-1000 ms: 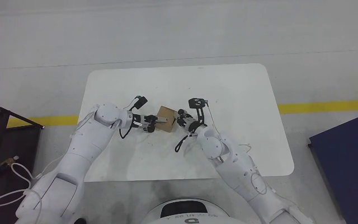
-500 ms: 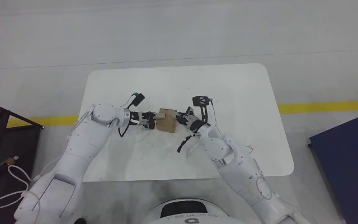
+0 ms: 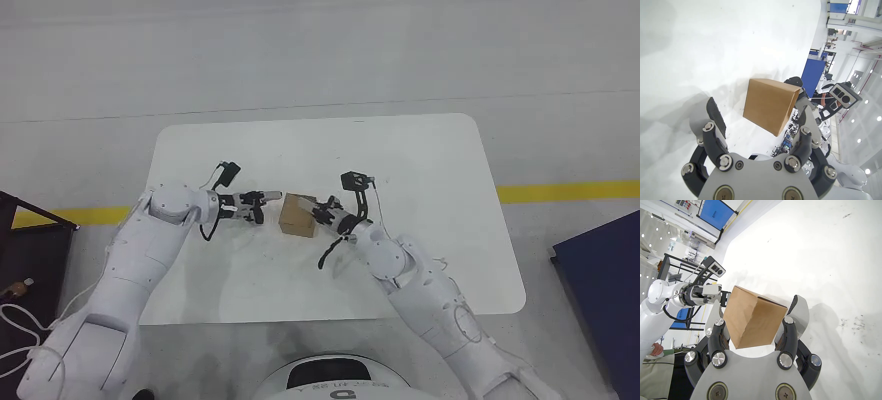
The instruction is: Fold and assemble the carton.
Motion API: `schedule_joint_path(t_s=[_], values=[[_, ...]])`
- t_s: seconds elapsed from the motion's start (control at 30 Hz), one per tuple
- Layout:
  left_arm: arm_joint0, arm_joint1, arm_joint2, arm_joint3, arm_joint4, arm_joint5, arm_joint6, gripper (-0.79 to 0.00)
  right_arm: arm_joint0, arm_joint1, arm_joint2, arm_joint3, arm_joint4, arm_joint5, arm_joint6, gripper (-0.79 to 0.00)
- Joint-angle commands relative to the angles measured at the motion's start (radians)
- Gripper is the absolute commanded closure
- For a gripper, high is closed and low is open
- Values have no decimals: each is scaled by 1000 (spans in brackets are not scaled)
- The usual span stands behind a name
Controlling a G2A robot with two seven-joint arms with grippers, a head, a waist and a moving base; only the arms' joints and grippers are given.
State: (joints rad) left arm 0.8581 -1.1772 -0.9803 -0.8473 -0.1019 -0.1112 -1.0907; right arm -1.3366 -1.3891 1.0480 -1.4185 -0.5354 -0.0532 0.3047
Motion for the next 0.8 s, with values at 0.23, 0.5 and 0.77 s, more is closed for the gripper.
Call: schedule_joint_path(t_s=[0.23, 0.5, 0.77], values=[[16, -26, 7, 13, -202, -35, -90, -785, -16, 5, 22, -21, 44, -34, 13, -616], [-20, -56, 50, 55, -240, -65, -84, -785, -51, 16, 63, -51, 107, -69, 44, -603], [-51, -86, 97, 103, -248, -81, -73, -785, -97, 31, 118, -96, 124, -94, 47, -597]])
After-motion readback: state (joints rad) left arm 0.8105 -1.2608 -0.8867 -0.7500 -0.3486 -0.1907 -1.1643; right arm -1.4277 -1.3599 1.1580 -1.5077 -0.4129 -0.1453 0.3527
